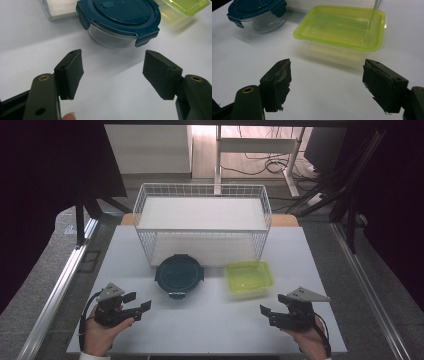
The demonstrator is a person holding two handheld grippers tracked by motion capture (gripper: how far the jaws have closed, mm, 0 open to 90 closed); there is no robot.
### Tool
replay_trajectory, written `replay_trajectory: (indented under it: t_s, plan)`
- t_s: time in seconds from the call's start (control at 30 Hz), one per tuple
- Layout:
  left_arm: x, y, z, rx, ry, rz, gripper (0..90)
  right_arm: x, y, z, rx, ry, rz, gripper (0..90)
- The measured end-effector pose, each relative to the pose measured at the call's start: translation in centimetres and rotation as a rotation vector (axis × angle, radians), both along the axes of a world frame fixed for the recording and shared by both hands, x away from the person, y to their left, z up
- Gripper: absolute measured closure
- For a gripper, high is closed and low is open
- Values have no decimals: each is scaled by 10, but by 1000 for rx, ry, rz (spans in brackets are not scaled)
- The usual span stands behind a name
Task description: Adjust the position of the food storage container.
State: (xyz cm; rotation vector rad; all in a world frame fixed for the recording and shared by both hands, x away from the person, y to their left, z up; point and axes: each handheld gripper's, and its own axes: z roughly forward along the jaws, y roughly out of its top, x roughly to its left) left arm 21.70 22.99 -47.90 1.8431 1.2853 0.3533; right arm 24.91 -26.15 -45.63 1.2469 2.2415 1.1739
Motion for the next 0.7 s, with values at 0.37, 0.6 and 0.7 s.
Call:
replay_trajectory:
  t_s: [0.37, 0.6, 0.7]
  plan:
    - [-2, -9, 4, 9, -15, -28, 321, -3, -3, 0, 7, 5, -24, 238]
    - [-5, -23, 14, 21, -39, -54, 324, -11, 2, 4, 6, -9, 1, 251]
    - [-2, -26, 11, 31, -29, -65, 324, -13, 1, 3, 4, -1, -2, 256]
